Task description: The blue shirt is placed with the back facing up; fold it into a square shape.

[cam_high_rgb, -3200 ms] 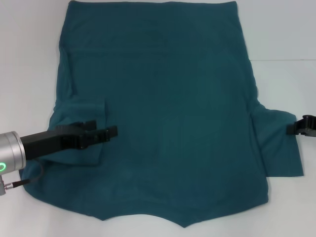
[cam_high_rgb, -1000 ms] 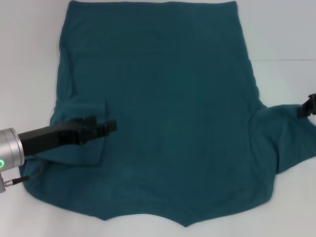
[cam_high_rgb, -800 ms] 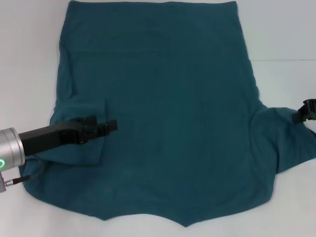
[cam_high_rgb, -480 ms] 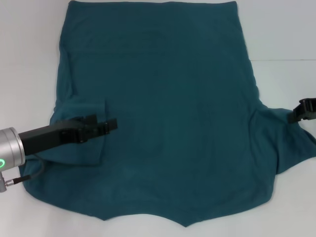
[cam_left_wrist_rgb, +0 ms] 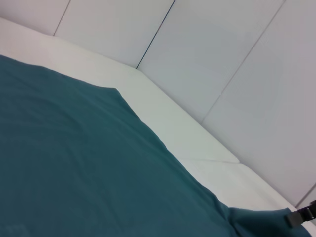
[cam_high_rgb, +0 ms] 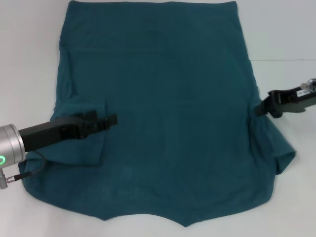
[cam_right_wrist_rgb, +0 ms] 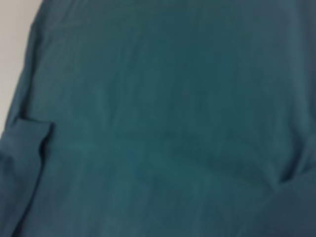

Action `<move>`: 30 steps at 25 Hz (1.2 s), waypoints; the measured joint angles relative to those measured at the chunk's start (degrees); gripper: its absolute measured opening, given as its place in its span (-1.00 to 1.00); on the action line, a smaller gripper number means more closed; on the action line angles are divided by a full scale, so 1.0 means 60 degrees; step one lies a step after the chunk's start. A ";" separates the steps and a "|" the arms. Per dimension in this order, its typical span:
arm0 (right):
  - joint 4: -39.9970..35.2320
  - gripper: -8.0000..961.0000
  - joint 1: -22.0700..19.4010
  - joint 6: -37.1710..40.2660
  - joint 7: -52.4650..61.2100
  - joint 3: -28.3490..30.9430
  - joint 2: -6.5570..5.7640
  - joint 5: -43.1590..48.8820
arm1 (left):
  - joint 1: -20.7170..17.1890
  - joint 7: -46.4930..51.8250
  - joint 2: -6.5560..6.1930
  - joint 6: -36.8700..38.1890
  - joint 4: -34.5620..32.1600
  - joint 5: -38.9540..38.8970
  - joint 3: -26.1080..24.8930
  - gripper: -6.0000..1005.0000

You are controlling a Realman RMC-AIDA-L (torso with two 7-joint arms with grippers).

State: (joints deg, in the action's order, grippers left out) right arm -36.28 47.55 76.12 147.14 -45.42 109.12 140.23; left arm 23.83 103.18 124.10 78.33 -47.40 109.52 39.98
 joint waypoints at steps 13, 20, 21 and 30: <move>0.0197 -0.89 0.0376 -0.1337 0.0247 -0.0077 0.0491 0.0017 | -0.0061 -0.0008 0.0000 -0.0023 -0.0039 -0.0299 -0.0015 0.73; 0.0434 -0.88 0.0572 -0.1706 0.0157 -0.1000 0.0698 0.0046 | -0.0056 -0.0037 -0.0001 -0.0109 -0.0001 -0.0320 -0.0028 0.73; 0.0405 -0.88 0.0589 -0.1745 0.0110 -0.1100 0.0714 0.0048 | -0.0060 -0.0038 -0.0001 -0.0126 0.0000 -0.0321 -0.0029 0.73; 0.0355 -0.88 0.0660 -0.1956 -0.0223 -0.1172 0.0787 0.0007 | -0.0083 -0.0018 -0.0001 -0.0136 0.0006 -0.0324 -0.0114 0.73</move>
State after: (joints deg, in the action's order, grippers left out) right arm -34.15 51.51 64.39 145.80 -52.45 113.84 140.27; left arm 23.33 103.07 124.10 77.51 -47.37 107.57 39.30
